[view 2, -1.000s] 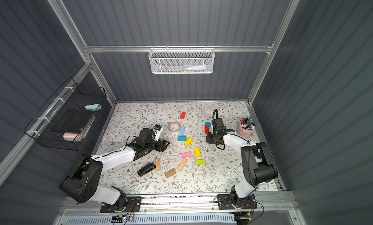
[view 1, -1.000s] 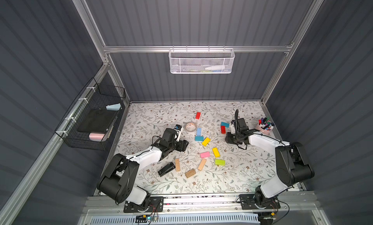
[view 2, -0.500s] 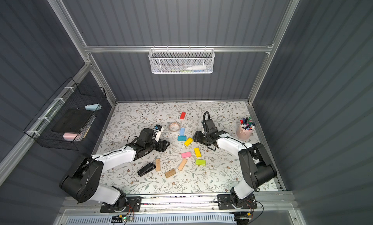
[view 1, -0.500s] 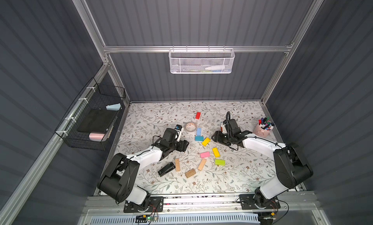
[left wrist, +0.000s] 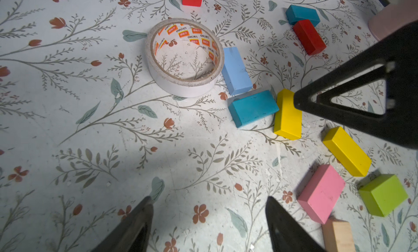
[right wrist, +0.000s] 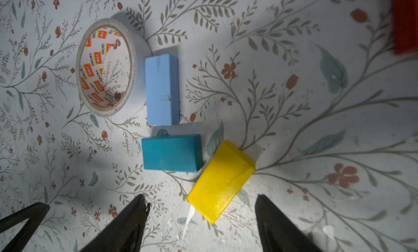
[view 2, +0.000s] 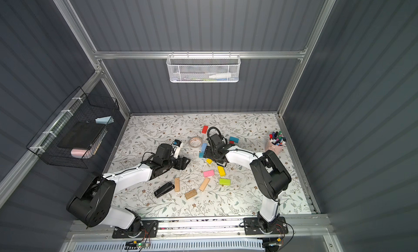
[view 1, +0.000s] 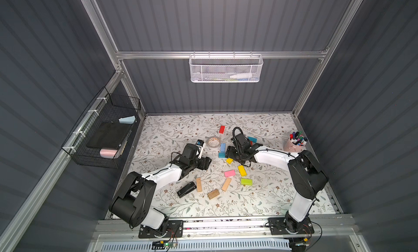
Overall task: Assemble the letter c with building blocks
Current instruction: Pick up the building block from the center of the board.
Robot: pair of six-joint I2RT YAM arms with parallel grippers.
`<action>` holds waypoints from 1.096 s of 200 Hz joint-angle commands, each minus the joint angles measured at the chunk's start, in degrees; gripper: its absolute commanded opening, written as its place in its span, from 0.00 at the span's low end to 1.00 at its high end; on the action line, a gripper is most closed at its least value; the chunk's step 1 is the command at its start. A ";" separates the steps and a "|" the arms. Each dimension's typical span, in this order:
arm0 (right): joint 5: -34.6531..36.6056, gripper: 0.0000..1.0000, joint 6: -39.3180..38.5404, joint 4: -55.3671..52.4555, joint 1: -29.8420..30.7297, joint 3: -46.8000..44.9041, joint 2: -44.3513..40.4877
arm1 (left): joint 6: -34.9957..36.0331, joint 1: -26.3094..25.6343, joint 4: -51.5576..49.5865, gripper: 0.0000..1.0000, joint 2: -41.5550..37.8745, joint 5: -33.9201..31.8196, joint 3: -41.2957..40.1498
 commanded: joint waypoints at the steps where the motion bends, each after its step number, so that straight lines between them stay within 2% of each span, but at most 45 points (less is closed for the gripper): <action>1: 7.35 0.75 2.78 -6.53 1.41 3.24 2.63 | 0.92 -0.45 -1.10 0.77 -1.93 -0.80 0.75; 47: 10.29 0.64 4.58 -7.86 2.09 4.29 4.45 | 0.91 -0.43 -1.08 0.77 -2.13 -0.60 0.70; 190: 9.19 0.59 2.29 -6.15 1.74 5.19 8.17 | 1.01 -0.53 -1.02 0.77 -0.98 -0.53 1.01; 219: 8.92 0.49 1.47 -7.58 1.77 6.12 9.45 | 1.08 -0.54 -1.04 0.77 -0.62 -0.53 1.10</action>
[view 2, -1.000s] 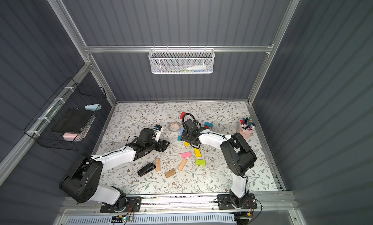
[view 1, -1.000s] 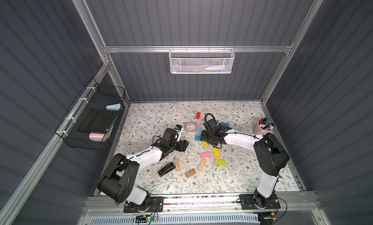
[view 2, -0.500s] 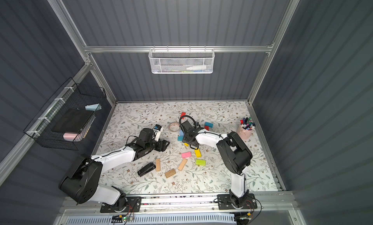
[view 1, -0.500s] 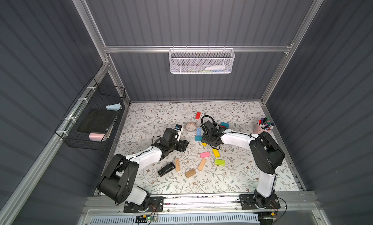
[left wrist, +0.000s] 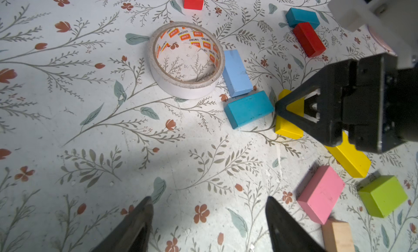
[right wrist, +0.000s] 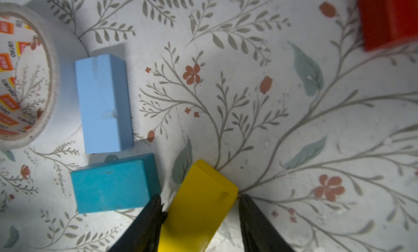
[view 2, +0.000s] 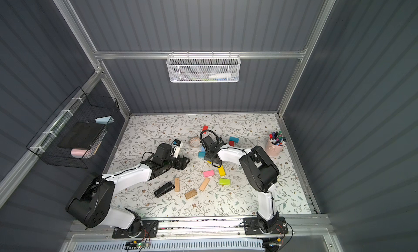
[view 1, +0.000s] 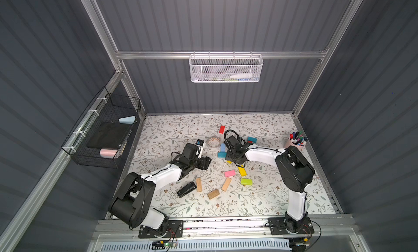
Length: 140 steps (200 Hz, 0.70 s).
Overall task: Assemble the letter c with building blocks
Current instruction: Pick up the building block from the center of the board.
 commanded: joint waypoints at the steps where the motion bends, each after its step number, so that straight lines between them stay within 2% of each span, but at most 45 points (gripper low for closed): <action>1: -0.07 0.48 -0.29 -2.26 -0.19 0.72 1.64 | 1.08 -0.54 -0.81 0.77 -0.17 -0.29 1.12; 16: -0.82 0.42 -1.33 -2.65 -0.15 0.33 1.32 | 1.17 -0.54 -0.85 0.77 0.02 -0.27 1.18; 61: -0.13 0.33 -4.36 -4.21 -1.11 -3.48 -3.65 | 1.22 -0.54 -0.75 0.77 0.19 -0.26 1.20; 94: -2.01 0.25 -9.34 -3.52 -5.16 -7.92 -8.85 | 1.26 -0.54 -0.75 0.77 0.11 -0.36 1.11; 140: -7.08 0.25 -19.28 -0.99 -13.07 -15.67 -17.47 | 1.11 -0.54 -0.59 0.77 0.55 0.09 1.24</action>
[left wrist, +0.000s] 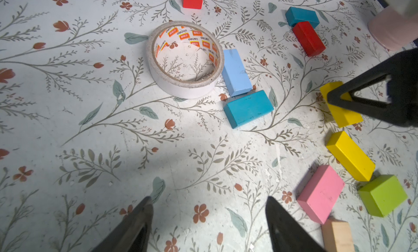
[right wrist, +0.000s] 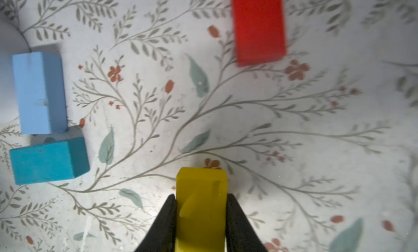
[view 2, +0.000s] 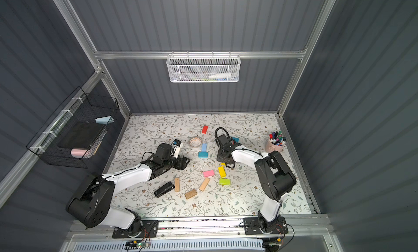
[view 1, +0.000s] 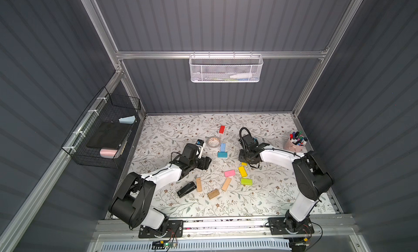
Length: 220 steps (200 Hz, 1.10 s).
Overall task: Assemble the letter c with building blocks
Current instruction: Pick up the building block from the center of the board, then assemble the building block at the center of the board.
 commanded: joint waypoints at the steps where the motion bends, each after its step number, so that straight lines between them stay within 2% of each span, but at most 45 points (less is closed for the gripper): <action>1: -3.06 0.25 -6.98 0.65 -3.18 -3.46 -3.97 | 1.08 -0.30 -0.66 0.77 0.48 0.10 1.25; 34: -4.48 0.26 -13.17 2.65 -7.28 -7.48 -7.52 | 0.99 -0.30 -0.50 0.77 0.83 0.22 1.34; 66: -4.73 0.27 -18.28 4.96 -7.91 -8.42 -6.84 | 0.97 -0.30 -0.40 0.77 1.01 0.42 1.34; 156: -3.02 0.28 -19.08 8.05 -8.09 -3.82 2.63 | 0.97 -0.38 -0.45 0.77 1.46 0.55 1.49; 220: -2.73 0.28 -18.69 8.41 -8.86 -1.01 5.98 | 0.97 -0.39 -0.39 0.77 1.71 0.48 1.58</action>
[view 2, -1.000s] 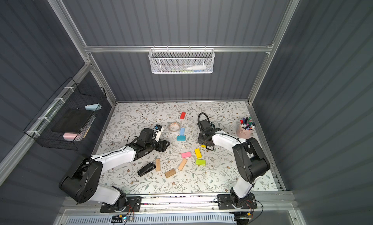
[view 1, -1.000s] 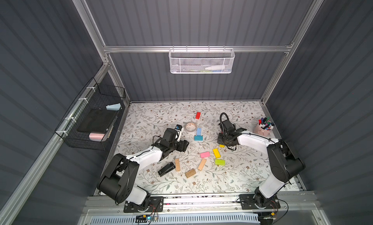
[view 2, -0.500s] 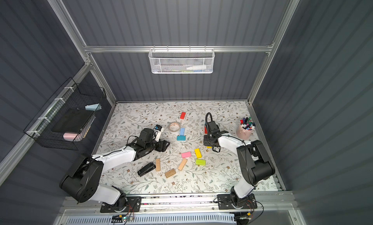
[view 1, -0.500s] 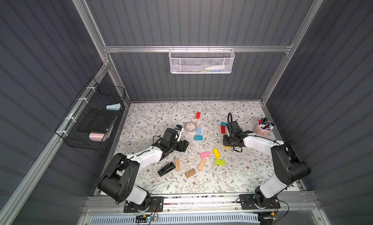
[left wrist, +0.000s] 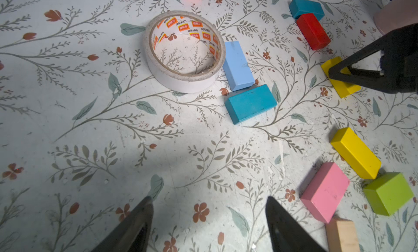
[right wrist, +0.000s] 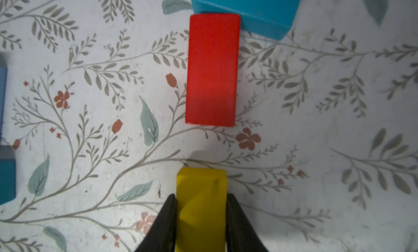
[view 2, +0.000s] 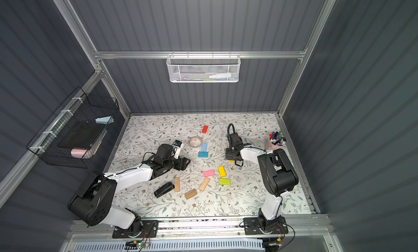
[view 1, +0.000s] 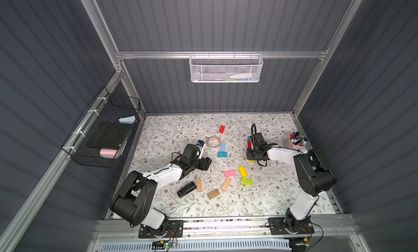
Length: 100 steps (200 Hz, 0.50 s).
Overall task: Assemble the letter c with building blocks
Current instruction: Assemble the building block at the center of the board.
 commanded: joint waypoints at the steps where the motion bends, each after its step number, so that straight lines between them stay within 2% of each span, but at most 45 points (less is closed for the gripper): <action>1: 0.81 0.28 -0.63 -1.11 -0.67 0.88 1.87 | 0.97 -0.36 -0.42 0.77 0.51 0.43 1.56; 100: 0.65 0.29 -1.20 -1.15 -1.65 1.78 2.38 | 0.97 -0.36 -0.80 0.76 0.70 0.64 1.76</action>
